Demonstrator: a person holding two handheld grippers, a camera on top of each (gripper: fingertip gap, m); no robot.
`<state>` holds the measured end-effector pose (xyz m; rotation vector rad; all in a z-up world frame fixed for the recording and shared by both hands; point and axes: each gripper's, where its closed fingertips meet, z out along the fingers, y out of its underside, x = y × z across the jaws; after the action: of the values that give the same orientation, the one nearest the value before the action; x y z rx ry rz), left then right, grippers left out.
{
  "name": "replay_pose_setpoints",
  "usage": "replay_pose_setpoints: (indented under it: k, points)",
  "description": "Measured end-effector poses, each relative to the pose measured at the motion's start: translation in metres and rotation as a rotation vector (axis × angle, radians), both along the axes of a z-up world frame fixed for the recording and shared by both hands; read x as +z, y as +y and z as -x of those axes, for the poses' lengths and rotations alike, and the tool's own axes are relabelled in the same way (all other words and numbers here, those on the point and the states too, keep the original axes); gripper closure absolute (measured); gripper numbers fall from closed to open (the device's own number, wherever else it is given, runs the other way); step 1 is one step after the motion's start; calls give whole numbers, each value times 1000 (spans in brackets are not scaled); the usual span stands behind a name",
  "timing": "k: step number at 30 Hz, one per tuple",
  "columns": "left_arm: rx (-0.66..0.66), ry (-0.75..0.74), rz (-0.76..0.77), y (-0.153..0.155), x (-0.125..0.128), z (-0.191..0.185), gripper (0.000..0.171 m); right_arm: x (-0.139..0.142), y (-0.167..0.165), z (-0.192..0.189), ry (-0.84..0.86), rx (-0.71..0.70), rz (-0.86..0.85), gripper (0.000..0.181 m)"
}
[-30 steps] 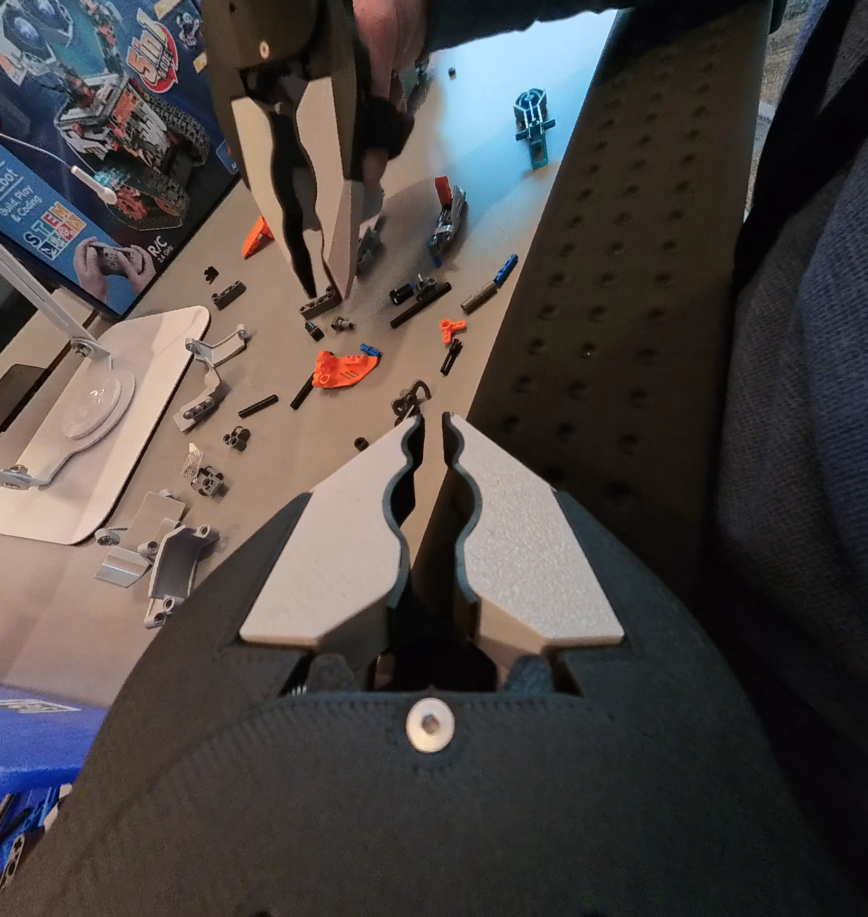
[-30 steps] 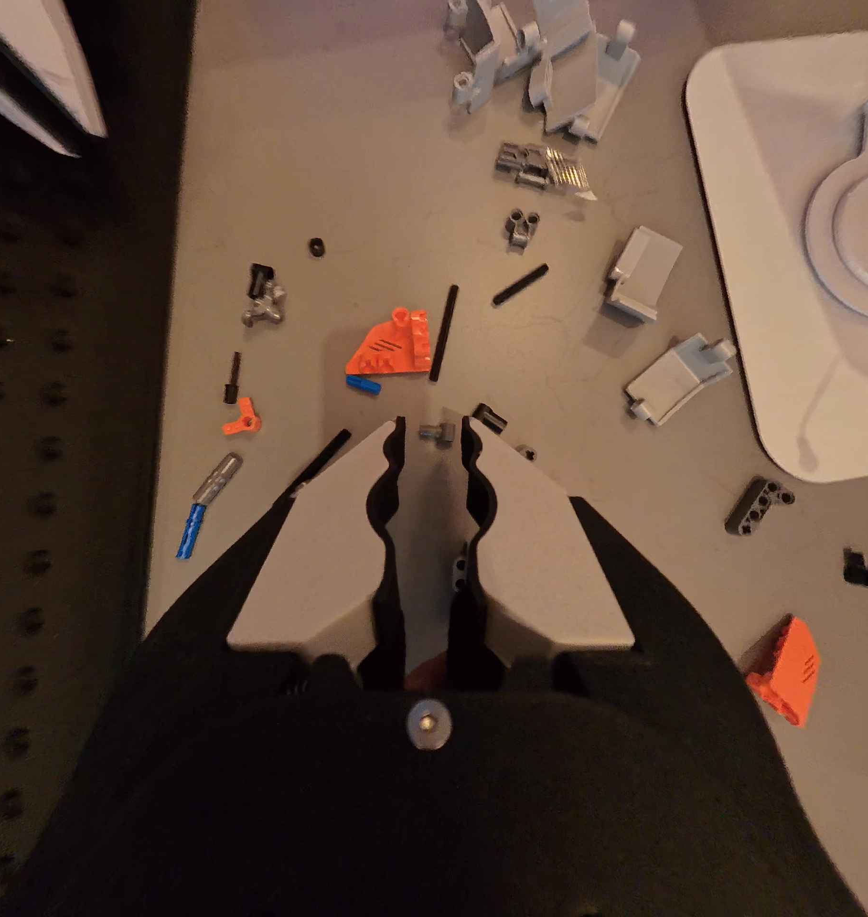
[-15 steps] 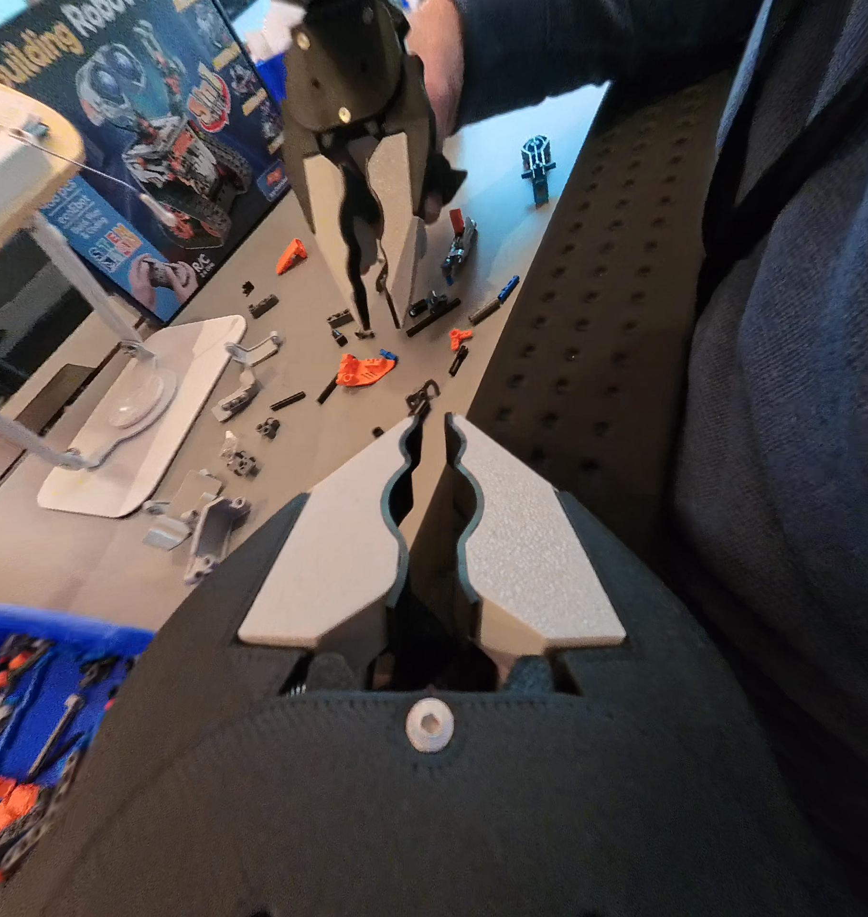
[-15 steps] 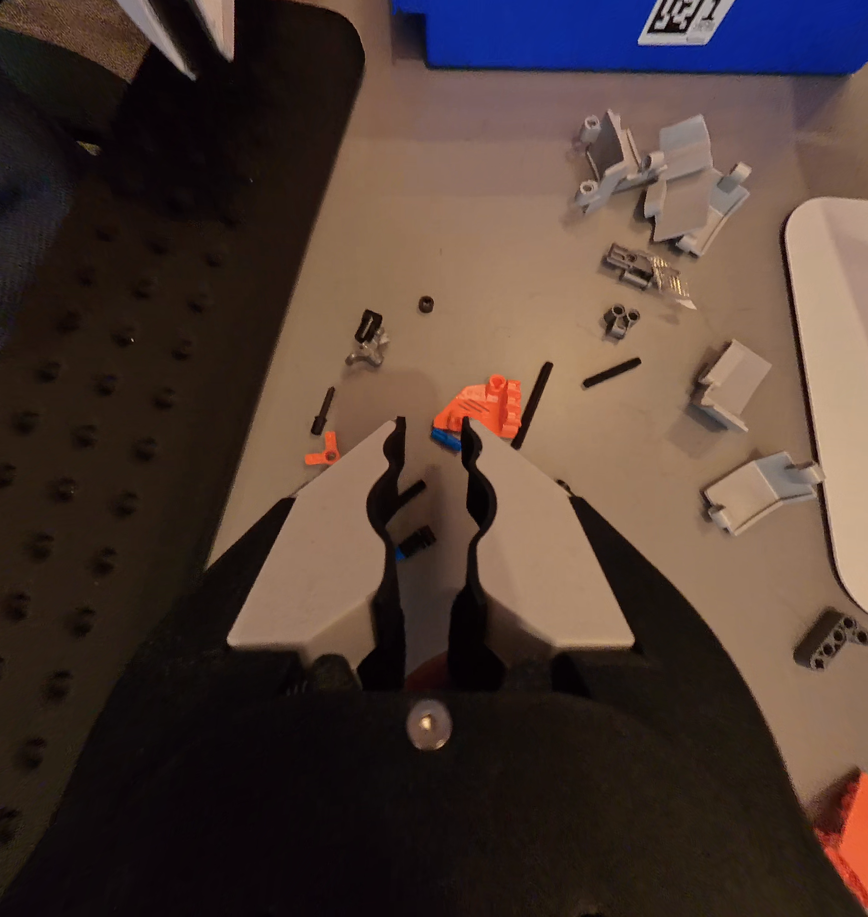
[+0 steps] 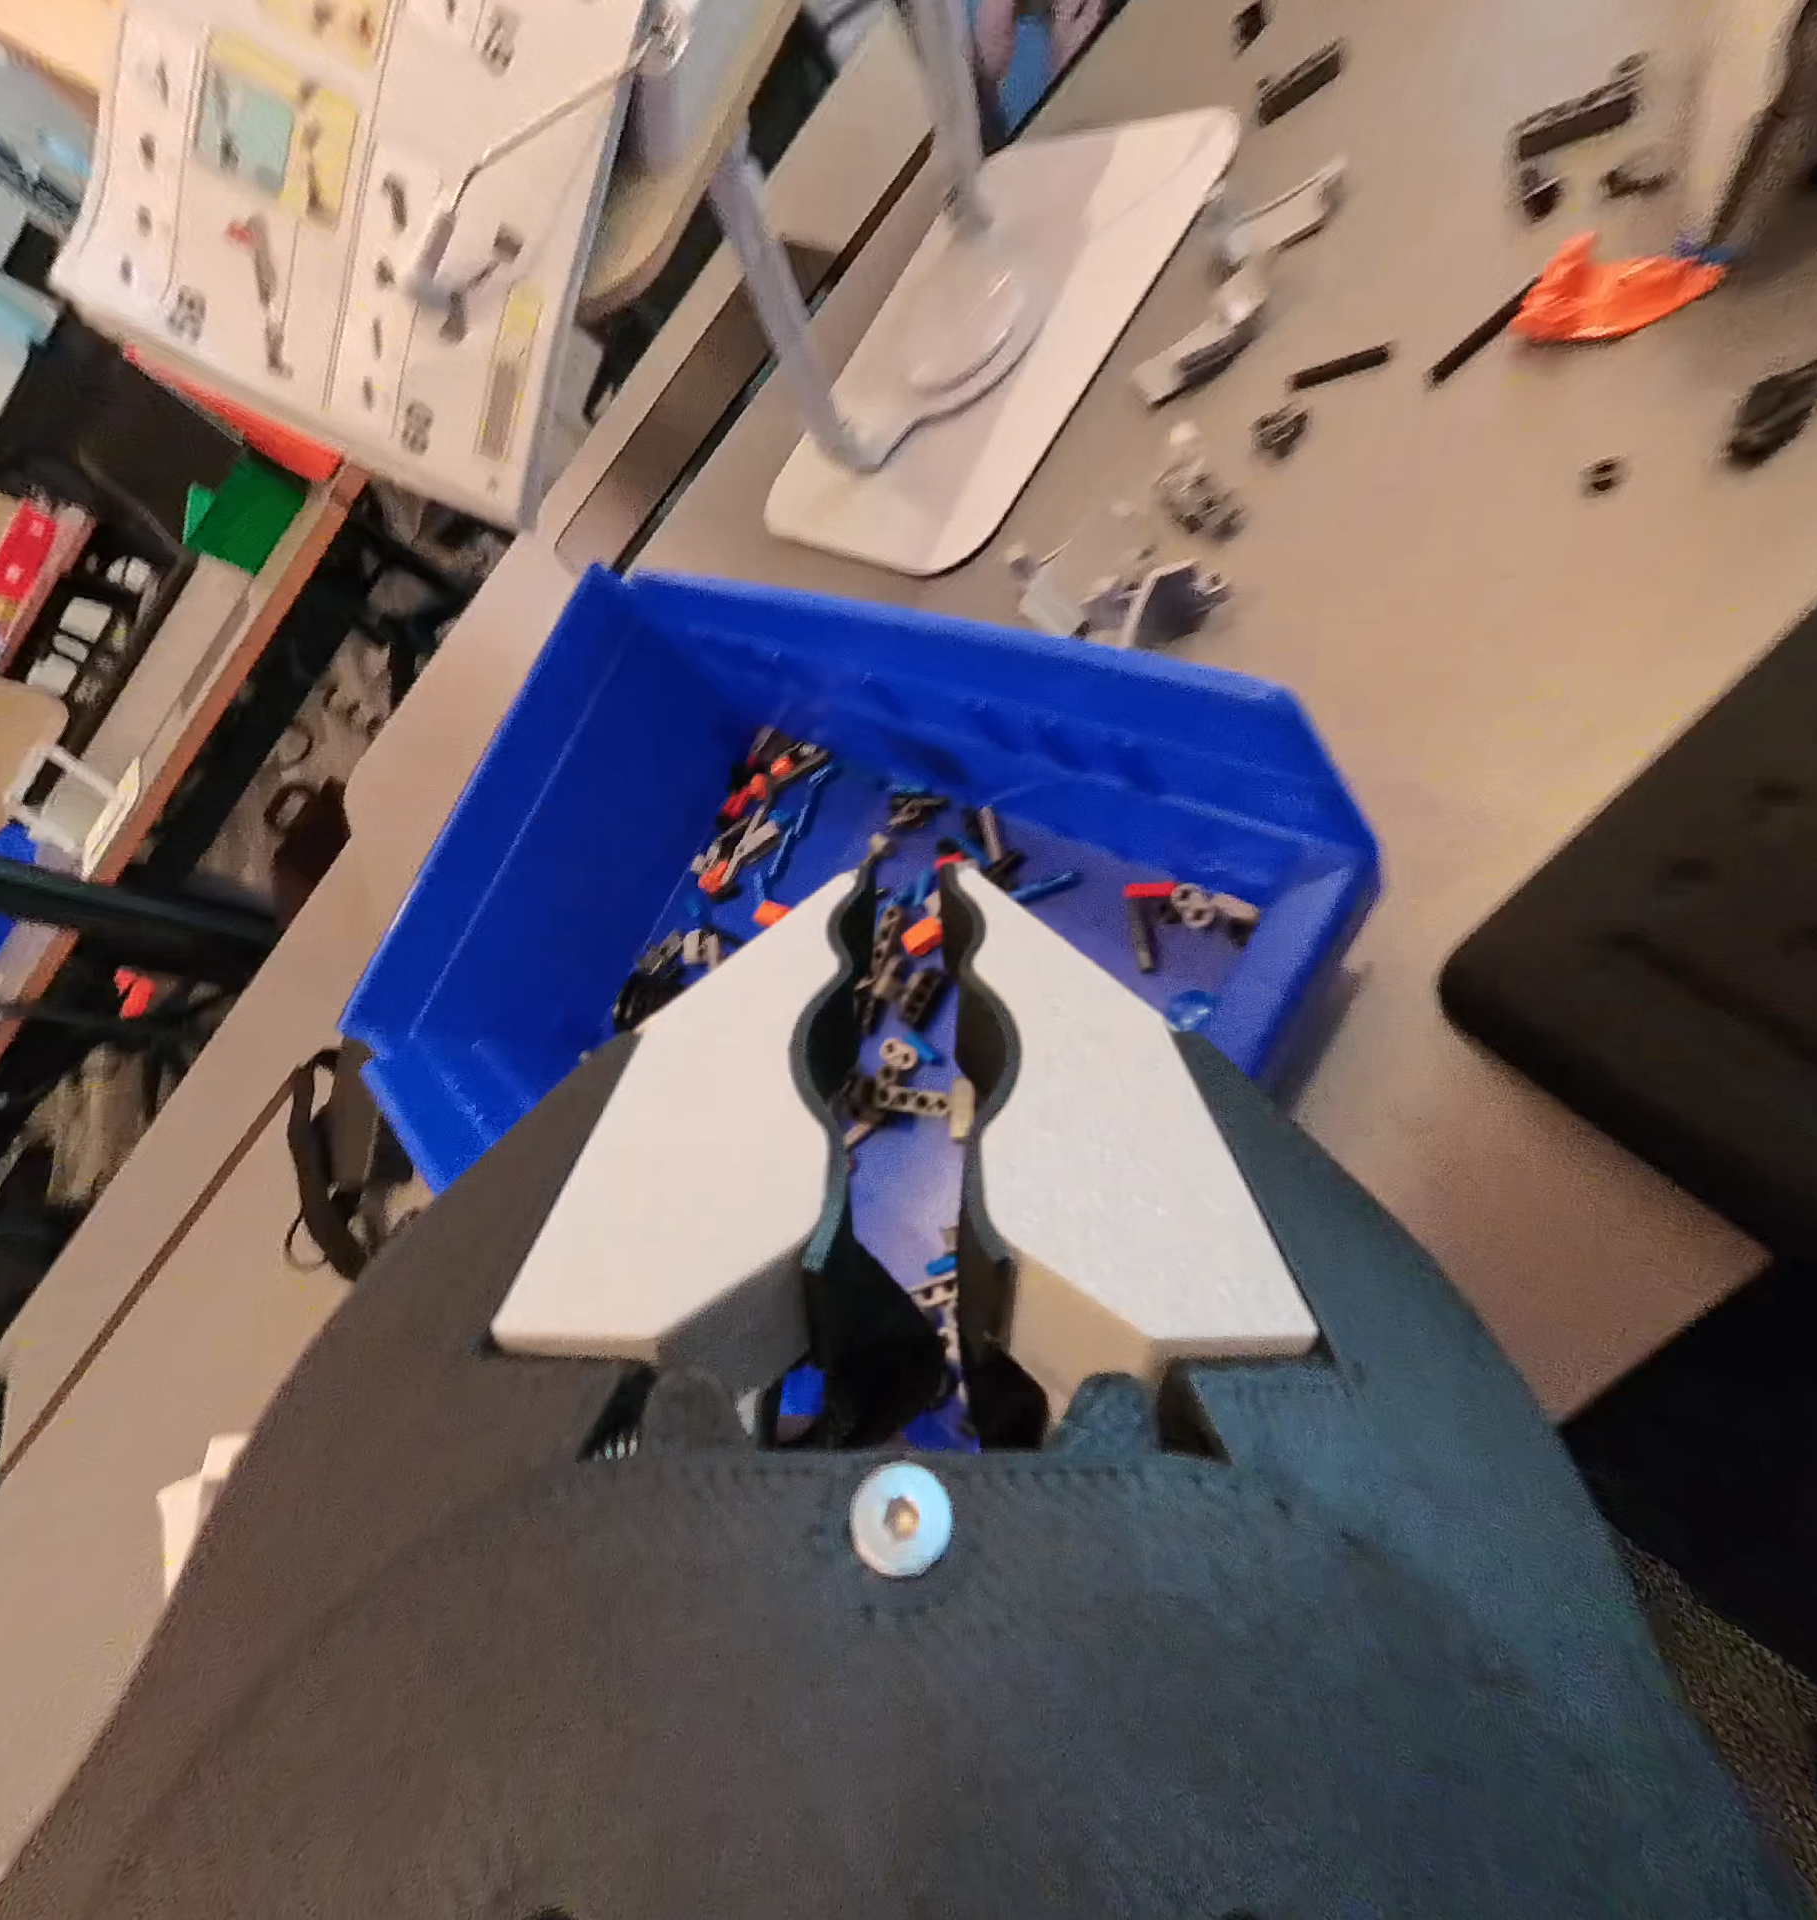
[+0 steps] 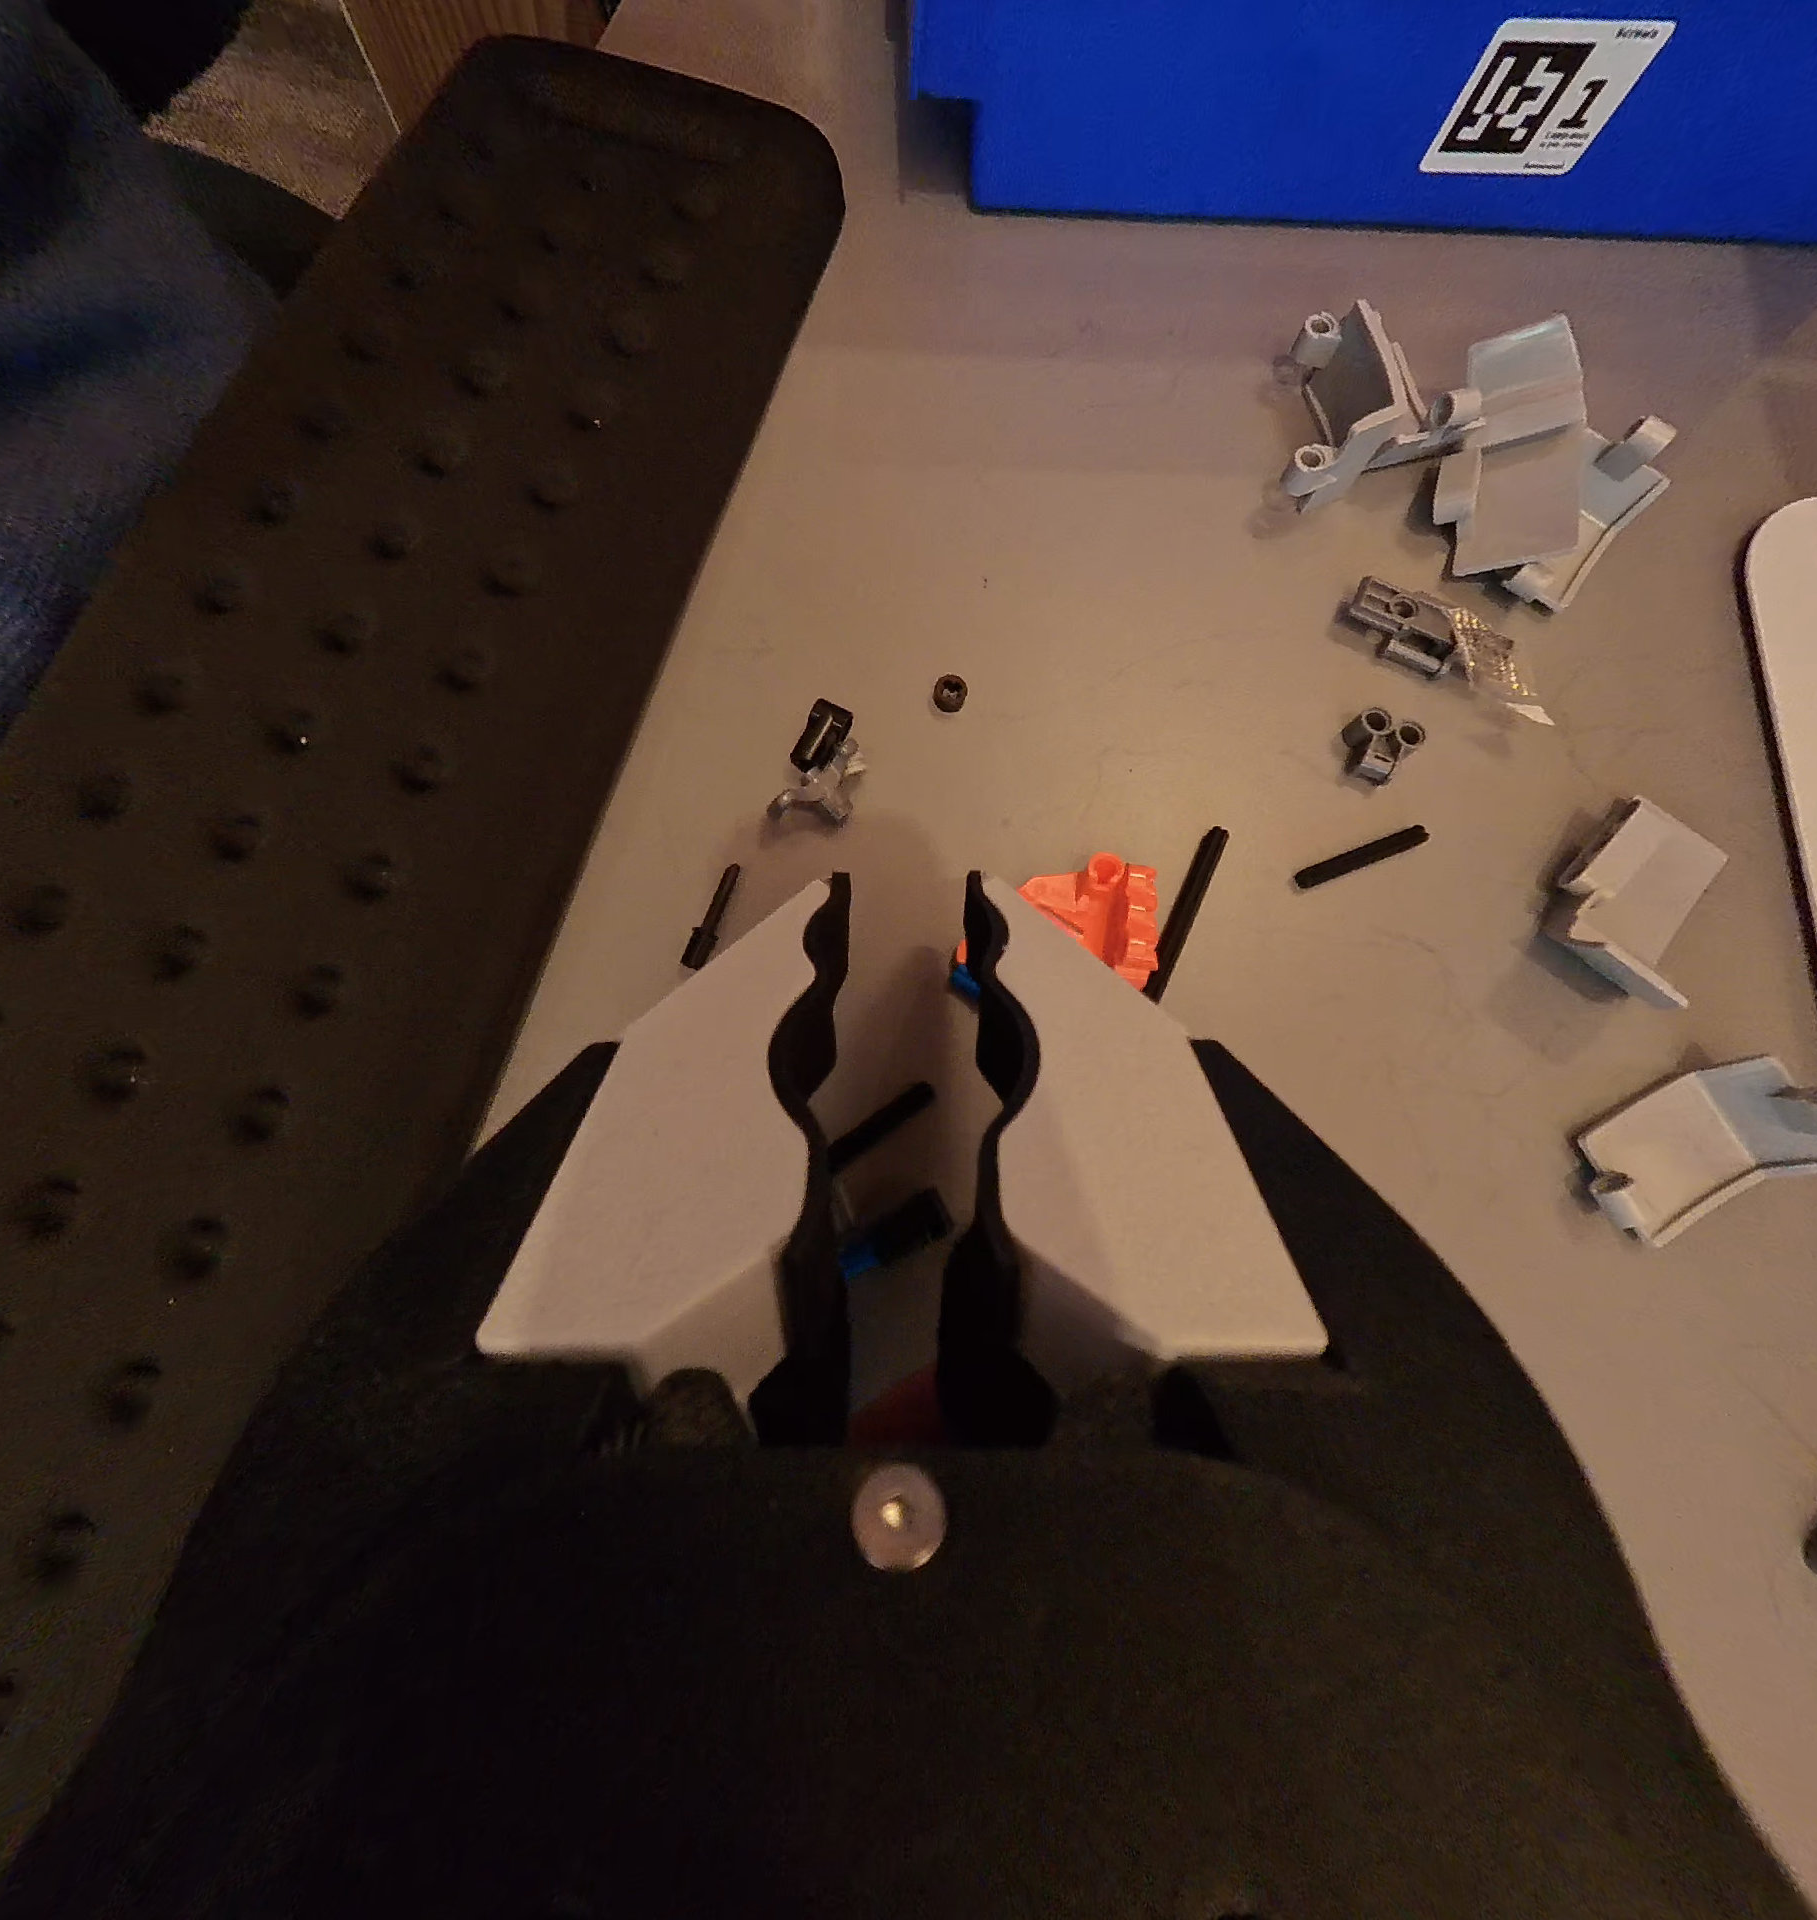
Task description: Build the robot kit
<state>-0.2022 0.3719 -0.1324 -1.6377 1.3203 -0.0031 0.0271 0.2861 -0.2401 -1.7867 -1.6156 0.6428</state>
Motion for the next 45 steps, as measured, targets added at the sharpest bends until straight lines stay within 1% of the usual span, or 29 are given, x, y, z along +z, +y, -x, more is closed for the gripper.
replay_pose_setpoints:
  k: [3,6,9,11,15,18,21,24,26,29,33,37,41,45]
  points:
    - [75,22,21,21,-3,13,159,-2,1,-1,7,0,1,162]
    - [131,95,14,37,-8,25,160,-5,1,-2,5,2,12,162]
    - [157,170,22,46,-10,36,159,-8,0,-2,4,7,15,162]
    - [166,182,42,49,-8,40,159,-9,0,-2,5,10,22,162]
    - [176,235,102,50,-14,47,159,-12,-3,-3,-5,19,44,161]
    - [159,303,202,43,-33,52,159,-14,-4,-5,-9,21,48,162]
    - [168,371,336,34,-59,59,157,-13,-3,-5,-3,21,49,162]
    - [173,411,385,32,-72,63,155,-13,-4,-5,-1,25,54,161]
    - [163,410,386,32,-73,59,154,-13,-4,-6,0,24,54,162]
    - [105,422,387,28,-79,44,152,-13,-4,-6,0,23,54,162]
    - [51,381,362,36,-81,21,152,-13,-3,-7,2,19,54,162]
    - [1,384,386,41,-94,5,150,-14,-3,-7,2,19,54,162]
    - [-3,382,413,49,-106,-2,149,-14,-2,-8,4,16,57,162]
    - [4,364,435,53,-113,-6,149,-14,-1,-8,6,15,60,162]
